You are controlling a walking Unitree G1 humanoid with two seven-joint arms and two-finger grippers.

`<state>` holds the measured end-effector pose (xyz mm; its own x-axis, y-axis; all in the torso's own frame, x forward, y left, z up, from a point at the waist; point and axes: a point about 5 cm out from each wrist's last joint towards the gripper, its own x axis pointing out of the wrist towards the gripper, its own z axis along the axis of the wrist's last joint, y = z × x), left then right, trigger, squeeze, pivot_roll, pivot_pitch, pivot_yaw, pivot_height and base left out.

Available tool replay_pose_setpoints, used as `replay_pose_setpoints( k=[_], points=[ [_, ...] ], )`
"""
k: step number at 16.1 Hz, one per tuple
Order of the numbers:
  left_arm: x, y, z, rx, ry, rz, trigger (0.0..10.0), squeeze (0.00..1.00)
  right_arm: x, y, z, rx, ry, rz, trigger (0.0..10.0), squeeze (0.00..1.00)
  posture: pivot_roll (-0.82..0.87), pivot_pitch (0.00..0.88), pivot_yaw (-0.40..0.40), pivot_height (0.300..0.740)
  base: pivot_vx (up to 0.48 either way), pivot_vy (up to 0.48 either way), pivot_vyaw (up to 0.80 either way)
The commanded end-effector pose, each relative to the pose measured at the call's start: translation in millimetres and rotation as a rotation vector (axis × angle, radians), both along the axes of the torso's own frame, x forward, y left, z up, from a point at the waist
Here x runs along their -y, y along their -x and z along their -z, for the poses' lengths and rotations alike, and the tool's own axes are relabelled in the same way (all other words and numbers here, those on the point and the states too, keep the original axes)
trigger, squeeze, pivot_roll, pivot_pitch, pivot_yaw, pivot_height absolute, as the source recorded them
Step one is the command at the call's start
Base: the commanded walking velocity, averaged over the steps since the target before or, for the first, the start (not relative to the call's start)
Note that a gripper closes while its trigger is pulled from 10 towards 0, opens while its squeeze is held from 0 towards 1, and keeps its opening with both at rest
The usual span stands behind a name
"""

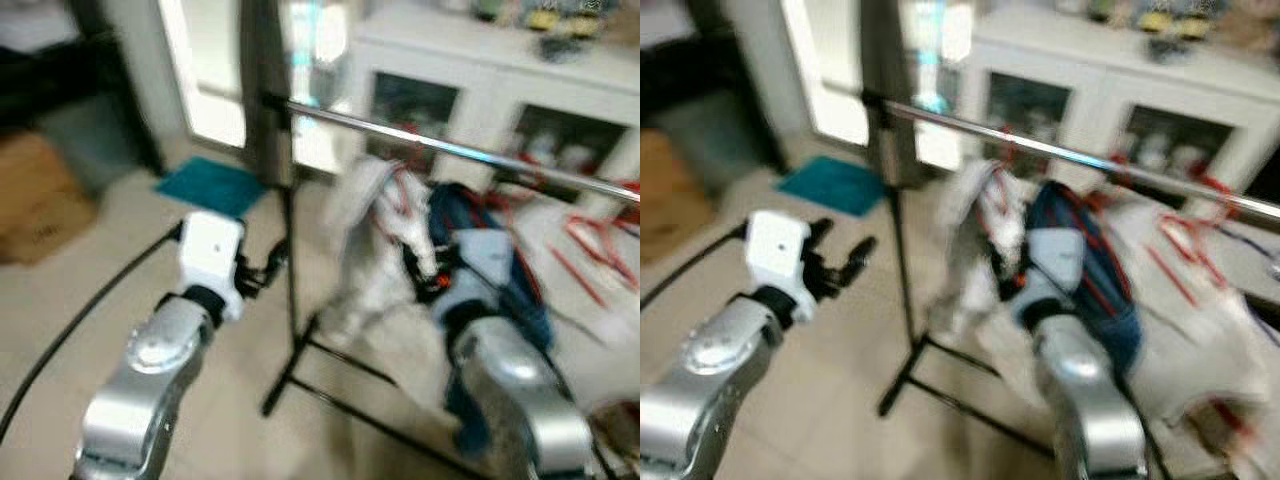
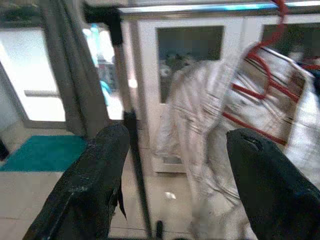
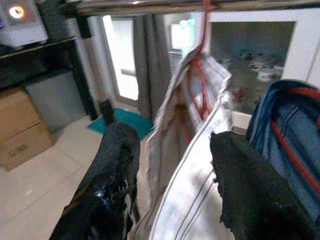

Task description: Hang hanger

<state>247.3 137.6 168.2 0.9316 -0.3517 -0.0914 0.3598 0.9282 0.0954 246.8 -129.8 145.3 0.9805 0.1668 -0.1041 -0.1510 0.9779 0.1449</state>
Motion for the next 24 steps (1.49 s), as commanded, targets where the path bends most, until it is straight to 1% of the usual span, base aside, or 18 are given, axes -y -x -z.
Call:
replay_pose_setpoints(
  k=[1, 2, 5, 6, 7, 9, 11, 12, 13, 14, 15, 16, 17, 18, 19, 21, 23, 24],
  points=[
    [-5.2, -0.4, -3.4, 0.012, -0.020, -0.011, 10.0, 0.00, -2.0, -4.3, -7.8, 0.035, -0.007, 0.007, 10.0, 0.00, 0.11, 0.000, -0.025, 0.740, 0.341, 0.000, 0.00],
    [-5.4, 0.7, -2.4, 0.008, -0.027, -0.009, 10.0, 0.00, -0.4, -6.0, -10.3, 0.049, 0.002, 0.015, 10.0, 0.00, 0.11, 0.002, -0.028, 0.740, 0.326, 0.000, 0.00],
    [-5.1, 2.2, 0.3, -0.009, -0.025, 0.002, 10.0, 0.00, 2.6, -10.0, -14.7, 0.068, 0.014, 0.038, 10.0, 0.00, 0.12, 0.004, -0.032, 0.740, 0.000, 0.000, 0.00],
    [-10.3, 1.8, 1.5, -0.013, -0.049, -0.006, 10.0, 0.00, 16.6, -20.3, -15.6, 0.051, 0.077, 0.167, 10.0, 0.00, 0.13, 0.010, -0.037, 0.740, 0.000, 0.000, 0.00],
    [-12.2, 2.1, 0.9, -0.012, -0.052, -0.007, 10.0, 0.00, 20.1, -22.6, -17.6, 0.058, 0.069, 0.190, 10.0, 0.00, 0.13, 0.010, -0.037, 0.740, 0.000, 0.000, 0.00],
    [-15.0, 4.2, -0.6, -0.007, -0.057, 0.005, 10.0, 0.00, 23.7, -24.6, -23.1, 0.080, 0.039, 0.196, 10.0, 0.00, 0.13, 0.014, -0.040, 0.740, 0.000, 0.000, 0.00],
    [-15.5, 7.8, 0.3, -0.019, -0.041, 0.038, 10.0, 0.00, 24.7, -22.2, -30.0, 0.112, -0.012, 0.159, 10.0, 0.00, 0.13, 0.015, -0.040, 0.740, 0.000, 0.000, 0.00],
    [-14.2, 8.5, 0.0, -0.020, -0.026, 0.066, 10.0, 0.00, 27.8, -21.7, -31.2, 0.121, -0.022, 0.172, 10.0, 0.00, 0.12, 0.016, -0.040, 0.740, 0.000, 0.000, 0.00],
    [-13.6, 8.8, -0.7, -0.018, -0.023, 0.084, 10.0, 0.00, 30.6, -22.6, -31.4, 0.122, -0.011, 0.189, 10.0, 0.00, 0.12, 0.016, -0.040, 0.740, 0.000, 0.000, 0.00],
    [-11.8, 10.7, -2.7, -0.016, -0.020, 0.136, 10.0, 0.00, 42.0, -32.1, -27.6, 0.086, 0.054, 0.252, 10.0, 0.00, 0.12, 0.013, -0.042, 0.740, 0.000, 0.000, 0.00],
    [-11.8, 12.1, -3.1, -0.021, -0.017, 0.157, 10.0, 0.00, 47.9, -39.8, -23.1, 0.055, 0.097, 0.273, 10.0, 0.00, 0.12, 0.013, -0.042, 0.740, 0.000, 0.000, 0.00],
    [-12.1, 14.7, -2.4, -0.035, -0.014, 0.186, 10.0, 0.00, 50.7, -49.3, -17.9, 0.032, 0.145, 0.269, 10.0, 0.00, 0.12, 0.013, -0.041, 0.740, 0.000, 0.000, 0.00],
    [-11.9, 18.3, -2.0, -0.045, -0.018, 0.227, 10.0, 0.00, 50.9, -59.5, -15.3, 0.024, 0.164, 0.257, 10.0, 0.00, 0.13, 0.012, -0.041, 0.740, 0.000, 0.000, 0.00],
    [-11.5, 20.2, -2.1, -0.049, -0.016, 0.249, 10.0, 0.00, 50.6, -64.1, -15.0, 0.022, 0.177, 0.254, 10.0, 0.00, 0.13, 0.012, -0.041, 0.740, 0.000, 0.000, 0.00],
    [-10.2, 28.3, -4.4, -0.069, -0.003, 0.353, 10.0, 0.00, 49.0, -83.1, -17.4, 0.017, 0.210, 0.259, 10.0, 0.00, 0.14, 0.010, -0.047, 0.740, 0.000, 0.000, 0.00],
    [-10.5, 34.8, -6.0, -0.096, 0.012, 0.421, 10.0, 0.00, 47.6, -93.5, -23.3, 0.022, 0.221, 0.279, 10.0, 0.00, 0.14, 0.009, -0.052, 0.740, 0.000, 0.000, 0.00],
    [-11.0, 41.9, -6.1, -0.123, 0.017, 0.469, 10.0, 0.00, 46.3, -100.9, -29.0, 0.030, 0.201, 0.299, 10.0, 0.00, 0.15, 0.008, -0.055, 0.740, 0.000, 0.000, 0.00],
    [-11.0, 42.7, -5.9, -0.126, 0.016, 0.472, 10.0, 0.00, 45.3, -101.3, -30.4, 0.035, 0.189, 0.293, 10.0, 0.00, 0.15, 0.008, -0.057, 0.740, 0.000, 0.000, 0.00]
  ],
)
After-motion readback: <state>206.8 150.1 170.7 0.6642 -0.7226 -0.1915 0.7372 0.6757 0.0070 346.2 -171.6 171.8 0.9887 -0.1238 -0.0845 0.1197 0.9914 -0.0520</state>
